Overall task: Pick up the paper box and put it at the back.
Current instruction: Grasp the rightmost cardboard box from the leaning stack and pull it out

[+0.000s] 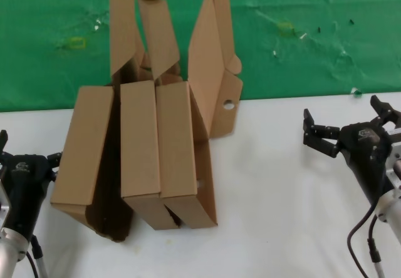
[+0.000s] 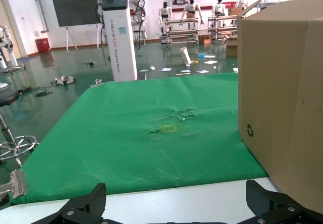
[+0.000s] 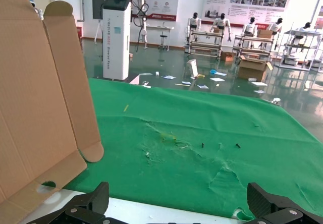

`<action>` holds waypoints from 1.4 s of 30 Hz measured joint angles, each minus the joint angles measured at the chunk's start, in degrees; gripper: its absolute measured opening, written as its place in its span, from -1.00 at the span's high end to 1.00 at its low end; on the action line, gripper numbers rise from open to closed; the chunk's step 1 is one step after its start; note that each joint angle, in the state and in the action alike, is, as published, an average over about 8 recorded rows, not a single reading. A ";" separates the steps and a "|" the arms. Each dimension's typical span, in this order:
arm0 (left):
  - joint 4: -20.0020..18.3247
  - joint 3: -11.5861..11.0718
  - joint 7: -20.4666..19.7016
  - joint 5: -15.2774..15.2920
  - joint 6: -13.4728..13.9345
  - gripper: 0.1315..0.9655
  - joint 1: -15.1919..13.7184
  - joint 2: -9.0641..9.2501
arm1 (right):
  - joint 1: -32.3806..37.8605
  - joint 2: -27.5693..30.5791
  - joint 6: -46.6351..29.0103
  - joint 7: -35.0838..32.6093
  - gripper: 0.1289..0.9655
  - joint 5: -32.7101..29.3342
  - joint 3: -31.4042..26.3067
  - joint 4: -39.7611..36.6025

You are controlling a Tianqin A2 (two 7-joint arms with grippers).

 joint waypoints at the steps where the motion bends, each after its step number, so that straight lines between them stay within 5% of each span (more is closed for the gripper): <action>1: 0.00 0.00 0.00 0.00 0.00 -1.00 0.00 0.00 | 0.00 0.00 0.00 0.00 -1.00 0.00 0.00 0.00; 26: 0.00 0.00 0.00 0.00 0.00 -0.98 0.00 0.00 | -1.71 3.24 -0.64 -2.43 -1.00 -0.96 -0.57 4.66; 42: 0.00 0.00 0.00 0.00 0.00 -0.55 0.00 0.00 | -12.03 11.09 -36.55 -32.73 -1.00 16.02 6.30 15.94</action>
